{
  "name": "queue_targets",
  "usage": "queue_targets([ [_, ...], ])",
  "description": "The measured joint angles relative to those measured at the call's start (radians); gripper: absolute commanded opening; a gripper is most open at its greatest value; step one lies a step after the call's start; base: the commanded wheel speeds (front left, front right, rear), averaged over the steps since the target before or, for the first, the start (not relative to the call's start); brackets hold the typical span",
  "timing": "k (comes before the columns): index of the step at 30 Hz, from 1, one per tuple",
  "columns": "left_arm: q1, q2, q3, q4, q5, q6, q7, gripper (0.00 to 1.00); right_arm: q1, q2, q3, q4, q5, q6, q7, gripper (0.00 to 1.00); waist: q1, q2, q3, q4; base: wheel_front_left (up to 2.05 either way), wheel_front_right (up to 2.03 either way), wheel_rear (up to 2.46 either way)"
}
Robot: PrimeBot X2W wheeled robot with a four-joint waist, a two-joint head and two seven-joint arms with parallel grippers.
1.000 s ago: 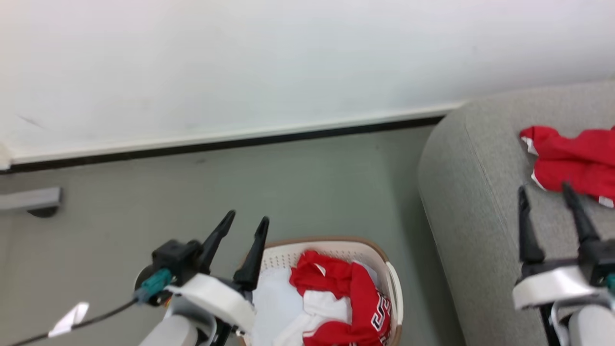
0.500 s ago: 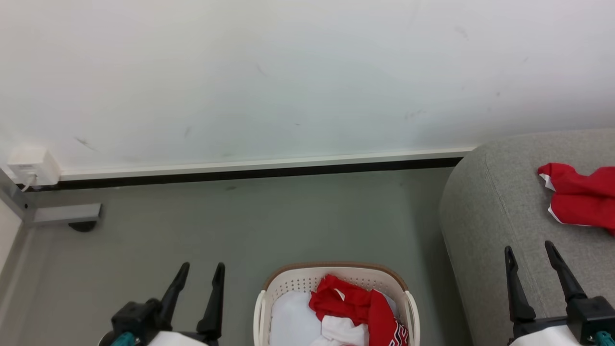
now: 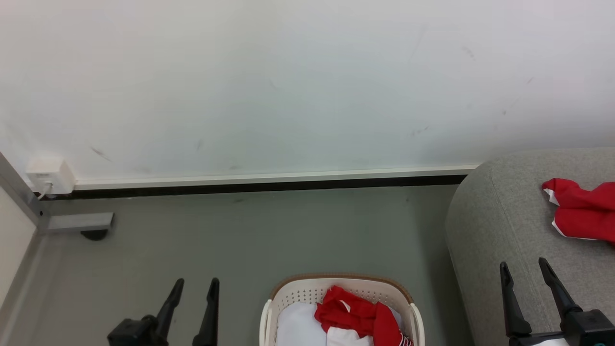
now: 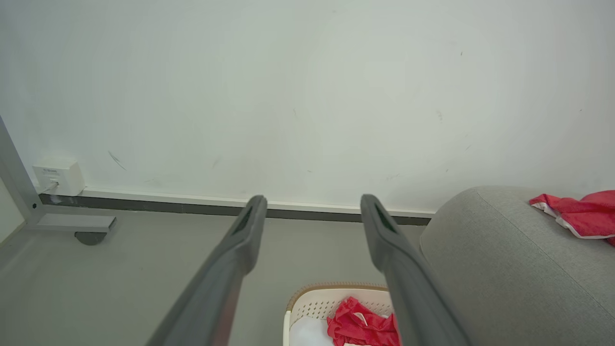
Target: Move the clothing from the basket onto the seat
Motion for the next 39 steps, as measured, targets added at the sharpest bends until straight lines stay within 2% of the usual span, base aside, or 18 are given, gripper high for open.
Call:
queue_targets([
  [13,-0.002,-0.027,0.037,0.027,0.04,-0.037,0.0,1.0,-0.002,0.0,0.011,0.012,0.013,0.0,0.0,1.0,0.0001,0.0,-0.01,-0.01,0.0,0.0,0.0],
  [23,-0.031,-0.03,0.021,0.032,0.049,-0.049,0.0,1.0,-0.048,0.0,0.009,-0.026,0.008,0.0,0.0,1.0,0.0001,0.0,0.031,-0.055,0.0,0.0,0.0],
  [27,-0.112,-0.009,-0.028,0.037,0.049,-0.052,0.0,1.0,-0.12,0.0,0.006,-0.075,0.007,0.0,0.0,1.0,0.0002,0.0,0.101,-0.076,0.0,0.0,0.0],
  [30,-0.19,0.024,-0.099,0.049,0.03,-0.053,0.009,1.0,-0.18,0.0,0.008,-0.113,0.015,0.0,0.0,1.0,0.0002,0.0,0.17,-0.095,0.0,0.0,0.0],
  [39,-0.446,0.147,-0.318,0.071,-0.041,-0.054,0.146,1.0,-0.365,0.0,0.041,-0.2,0.079,0.0,0.0,1.0,0.0005,0.0,0.429,-0.165,0.0,0.0,0.0],
])
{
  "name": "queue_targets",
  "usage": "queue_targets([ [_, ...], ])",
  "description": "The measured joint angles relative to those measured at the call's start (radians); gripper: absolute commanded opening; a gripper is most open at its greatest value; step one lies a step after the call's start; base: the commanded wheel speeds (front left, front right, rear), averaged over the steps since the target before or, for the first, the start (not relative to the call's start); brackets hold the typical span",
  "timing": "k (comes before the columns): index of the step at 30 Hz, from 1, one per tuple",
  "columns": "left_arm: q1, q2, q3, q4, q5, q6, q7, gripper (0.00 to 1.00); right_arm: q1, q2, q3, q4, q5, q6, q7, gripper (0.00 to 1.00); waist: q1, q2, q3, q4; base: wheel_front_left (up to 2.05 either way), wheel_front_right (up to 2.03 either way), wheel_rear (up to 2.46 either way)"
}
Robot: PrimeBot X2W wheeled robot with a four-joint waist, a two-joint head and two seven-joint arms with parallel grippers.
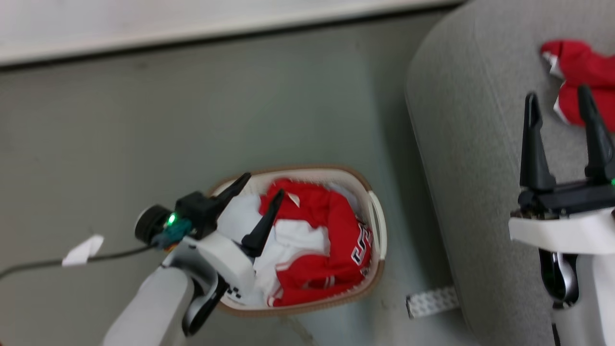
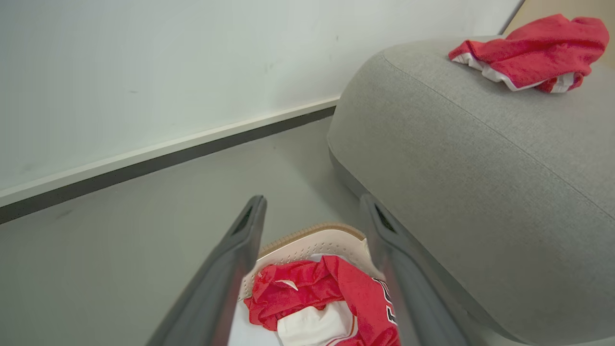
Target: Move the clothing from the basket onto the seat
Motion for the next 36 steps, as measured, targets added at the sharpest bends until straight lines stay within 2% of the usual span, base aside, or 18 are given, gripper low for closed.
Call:
queue_targets([
  [9,-0.189,0.079,-0.176,0.064,-0.005,-0.002,0.179,1.0,-0.155,0.0,0.042,-0.059,0.055,0.0,-0.001,1.0,0.0002,0.0,0.263,-0.074,0.0,0.0,0.0],
  [17,-0.278,0.092,-0.24,0.093,-0.038,-0.002,0.241,1.0,-0.225,0.0,0.043,-0.085,0.085,0.0,-0.001,1.0,0.0001,0.0,0.443,-0.125,0.0,0.0,0.0],
  [25,-0.328,0.11,-0.272,0.063,-0.089,-0.002,0.28,1.0,-0.265,0.0,0.049,-0.103,0.107,0.0,-0.001,1.0,-0.0001,0.0,0.549,-0.167,0.0,0.0,0.0],
  [36,-0.369,0.13,-0.304,0.019,-0.113,-0.002,0.343,1.0,-0.28,0.0,0.072,-0.111,0.138,0.0,-0.001,1.0,-0.0002,0.0,0.615,-0.201,0.0,0.0,0.0],
])
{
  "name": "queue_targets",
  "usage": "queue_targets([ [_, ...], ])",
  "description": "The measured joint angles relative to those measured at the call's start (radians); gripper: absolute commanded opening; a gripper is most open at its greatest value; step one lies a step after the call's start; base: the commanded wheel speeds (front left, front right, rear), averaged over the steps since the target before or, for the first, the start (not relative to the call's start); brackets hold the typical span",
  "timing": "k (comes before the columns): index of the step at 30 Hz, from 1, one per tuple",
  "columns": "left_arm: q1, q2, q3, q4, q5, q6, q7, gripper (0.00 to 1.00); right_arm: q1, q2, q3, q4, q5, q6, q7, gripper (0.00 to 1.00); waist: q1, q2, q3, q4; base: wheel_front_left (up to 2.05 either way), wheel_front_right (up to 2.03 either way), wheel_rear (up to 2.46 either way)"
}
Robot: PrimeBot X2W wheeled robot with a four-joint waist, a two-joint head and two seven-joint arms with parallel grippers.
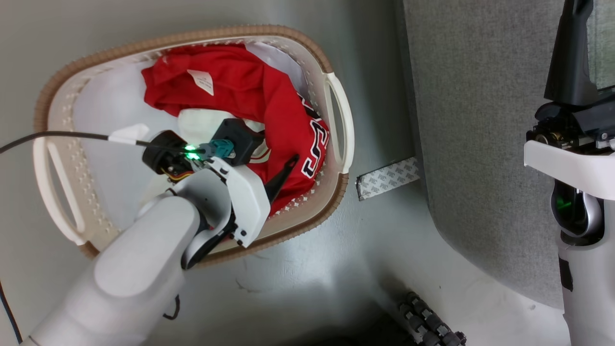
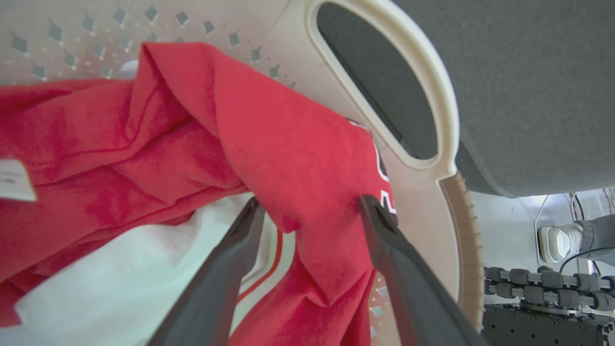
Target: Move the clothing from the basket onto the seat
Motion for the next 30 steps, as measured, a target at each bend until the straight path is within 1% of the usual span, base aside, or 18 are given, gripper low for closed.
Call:
queue_targets([
  [6,-0.014,0.0,-0.027,0.0,0.009,0.0,0.012,1.0,0.0,0.0,0.003,0.0,0.007,0.0,0.0,1.0,0.0,0.0,0.027,-0.007,0.0,0.0,0.0],
  [15,-0.05,-0.016,-0.081,0.066,0.038,0.0,0.0,1.0,0.0,0.0,-0.01,-0.013,-0.005,0.0,0.0,1.0,-0.0001,0.0,0.055,0.018,0.0,0.0,0.0],
  [16,-0.053,-0.021,-0.091,0.074,0.038,0.0,-0.005,0.68,0.0,0.0,-0.011,-0.013,-0.009,0.0,0.0,1.0,-0.0001,0.0,0.057,0.02,0.0,0.0,0.0],
  [17,-0.058,-0.025,-0.1,0.082,0.038,0.0,-0.009,0.15,0.0,0.0,-0.012,-0.014,-0.011,0.0,0.0,1.0,-0.0001,0.0,0.058,0.022,0.0,0.0,0.0],
  [18,-0.063,-0.029,-0.106,0.09,0.037,0.0,-0.017,0.0,0.001,0.0,-0.012,-0.014,-0.013,0.0,0.0,1.0,-0.0001,0.0,0.06,0.024,0.0,0.0,0.0],
  [20,-0.08,-0.039,-0.125,0.108,0.035,0.0,-0.053,0.0,0.002,0.0,-0.014,-0.014,-0.019,0.0,0.0,1.0,-0.0001,0.0,0.061,0.028,0.0,0.0,0.0],
  [24,-0.102,-0.051,-0.139,0.129,0.017,0.0,-0.089,0.0,0.002,0.0,-0.016,-0.012,-0.023,0.0,0.0,1.0,-0.0001,0.0,0.057,0.029,0.0,0.0,0.0],
  [30,-0.118,-0.041,-0.142,0.128,-0.029,0.0,-0.148,0.0,0.0,0.0,-0.015,0.004,-0.023,0.0,0.0,1.0,-0.0001,0.0,0.039,0.028,0.0,0.0,0.0],
])
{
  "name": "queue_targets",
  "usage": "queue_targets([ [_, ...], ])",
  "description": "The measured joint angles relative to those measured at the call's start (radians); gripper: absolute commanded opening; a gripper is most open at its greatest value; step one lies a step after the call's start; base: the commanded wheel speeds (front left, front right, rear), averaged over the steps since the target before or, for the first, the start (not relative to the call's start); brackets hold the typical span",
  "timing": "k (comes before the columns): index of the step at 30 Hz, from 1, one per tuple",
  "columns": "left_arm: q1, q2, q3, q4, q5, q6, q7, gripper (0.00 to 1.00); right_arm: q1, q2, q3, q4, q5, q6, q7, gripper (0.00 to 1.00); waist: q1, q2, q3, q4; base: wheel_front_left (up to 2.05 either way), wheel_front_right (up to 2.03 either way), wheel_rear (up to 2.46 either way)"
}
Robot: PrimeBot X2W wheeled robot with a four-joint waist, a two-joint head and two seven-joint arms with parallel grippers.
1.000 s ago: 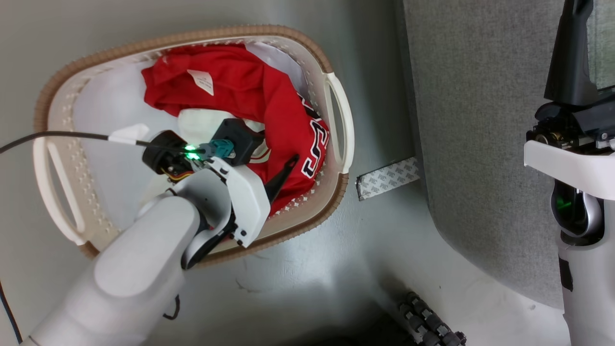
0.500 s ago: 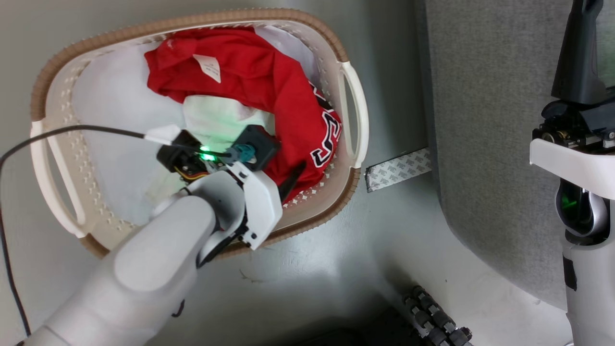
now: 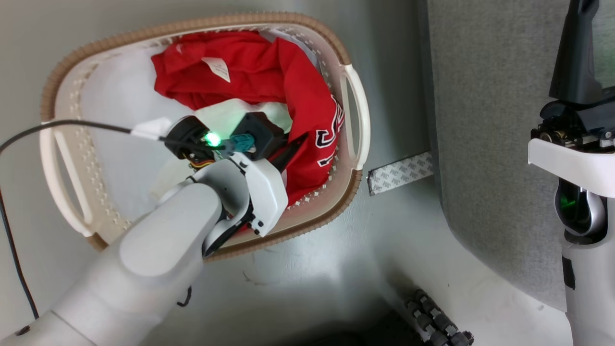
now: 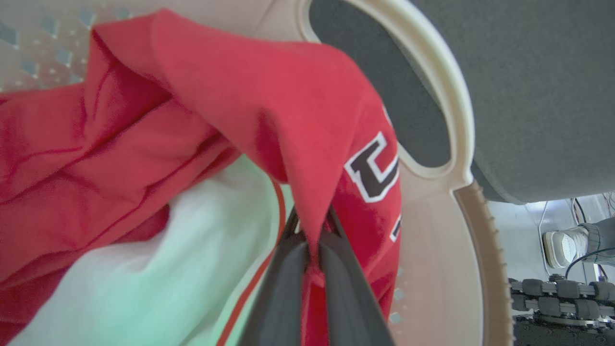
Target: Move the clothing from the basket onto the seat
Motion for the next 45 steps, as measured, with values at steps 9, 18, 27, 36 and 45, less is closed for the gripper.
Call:
queue_targets([
  [9,0.082,0.03,0.006,-0.072,-0.156,0.0,-0.091,0.0,0.06,0.0,-0.022,0.048,-0.041,0.0,0.0,1.0,0.0,0.0,-0.132,0.042,0.0,0.0,0.0],
  [18,0.183,0.046,-0.005,-0.128,-0.304,0.0,-0.159,0.0,0.211,0.001,-0.057,0.134,-0.146,0.0,0.0,1.0,-0.0002,0.0,-0.36,0.113,0.0,0.0,0.0],
  [27,0.257,0.006,0.017,-0.13,-0.368,0.018,-0.219,0.0,0.351,0.001,-0.072,0.224,-0.199,0.0,0.0,1.0,-0.0004,0.0,-0.597,0.19,0.0,0.0,0.0],
  [36,0.287,-0.01,0.057,-0.18,-0.406,0.078,-0.237,0.0,0.463,0.002,-0.048,0.297,-0.215,0.0,0.0,1.0,-0.0006,0.0,-0.843,0.256,0.0,0.0,0.0],
  [45,0.272,0.025,0.113,-0.248,-0.421,0.143,-0.226,0.0,0.556,0.002,-0.012,0.338,-0.217,0.0,0.0,1.0,-0.0005,0.0,-1.022,0.282,0.0,0.0,0.0],
])
